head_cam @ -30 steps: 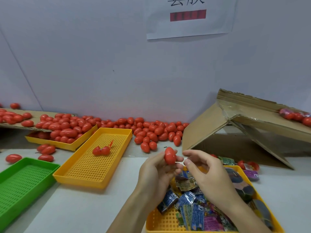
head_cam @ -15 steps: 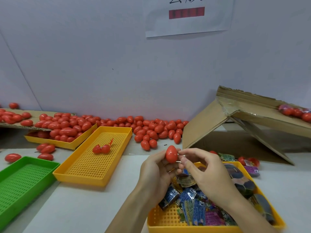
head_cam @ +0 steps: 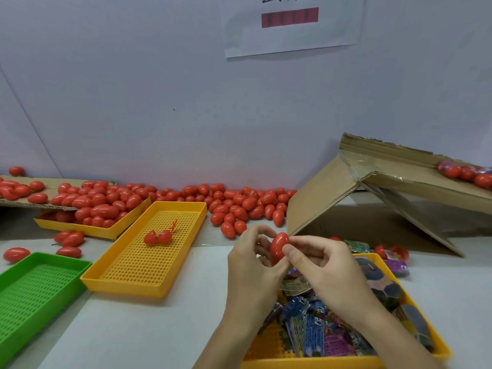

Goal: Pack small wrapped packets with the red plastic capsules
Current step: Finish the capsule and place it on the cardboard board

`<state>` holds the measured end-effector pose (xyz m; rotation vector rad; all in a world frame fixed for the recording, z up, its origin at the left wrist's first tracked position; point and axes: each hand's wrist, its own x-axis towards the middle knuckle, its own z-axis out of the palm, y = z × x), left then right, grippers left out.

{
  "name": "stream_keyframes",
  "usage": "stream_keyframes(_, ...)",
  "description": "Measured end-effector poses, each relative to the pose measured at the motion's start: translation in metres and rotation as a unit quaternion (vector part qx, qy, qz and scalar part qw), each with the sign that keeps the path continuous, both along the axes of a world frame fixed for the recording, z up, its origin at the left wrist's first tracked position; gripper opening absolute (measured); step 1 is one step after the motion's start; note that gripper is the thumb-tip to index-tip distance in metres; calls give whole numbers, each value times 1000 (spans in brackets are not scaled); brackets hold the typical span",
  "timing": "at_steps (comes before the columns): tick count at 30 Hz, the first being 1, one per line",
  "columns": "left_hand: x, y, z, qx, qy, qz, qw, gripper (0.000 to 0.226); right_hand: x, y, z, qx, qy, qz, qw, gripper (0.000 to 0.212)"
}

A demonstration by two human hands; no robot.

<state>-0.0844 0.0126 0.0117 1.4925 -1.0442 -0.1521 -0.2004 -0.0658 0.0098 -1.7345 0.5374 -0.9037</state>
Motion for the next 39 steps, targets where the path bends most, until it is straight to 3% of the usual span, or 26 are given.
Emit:
stream_keyframes(3, -3, 1, 2, -4, -55, 2, 998, 36, 0, -2, -2, 48, -15, 7, 999, 30)
stream_keyframes(9, -5, 2, 4, -28, -36, -23, 999, 44, 3, -7, -3, 198, -59, 17, 978, 43)
stream_keyframes(13, -4, 1, 2, -30, -35, -25, 999, 45, 3, -6, -2, 196, -55, 18, 979, 44)
stream_keyframes(17, -5, 0, 1, -32, -56, -16, 998, 29, 2, -3, -1, 131, -28, 5, 991, 39)
stream_keyframes(20, 1, 0, 2, -38, 75, -44, 996, 18, 2, -5, 1, 148, -48, -27, 987, 33)
stream_keyframes(23, 8, -1, 3, -47, 300, -65, 950, 16, 0, -9, 4, 144, -56, -86, 984, 19)
stream_keyframes(25, 12, -3, 4, -78, 401, -69, 910, 18, -1, -9, 5, 123, -38, -102, 986, 22)
stream_keyframes(28, 17, -5, 2, -91, 456, -73, 882, 13, -7, -10, 7, 34, 20, -115, 993, 20)
stream_keyframes(33, 19, -6, -2, -58, 427, -54, 901, 12, -11, 0, 10, -173, 217, -49, 960, 4)
stream_keyframes(36, 19, -7, -4, -55, 433, -53, 898, 14, -3, 11, 6, -255, 320, -21, 912, 26)
stream_keyframes(39, 19, -7, -3, -55, 429, -53, 900, 16, -2, 14, 7, -298, 362, -37, 883, 32)
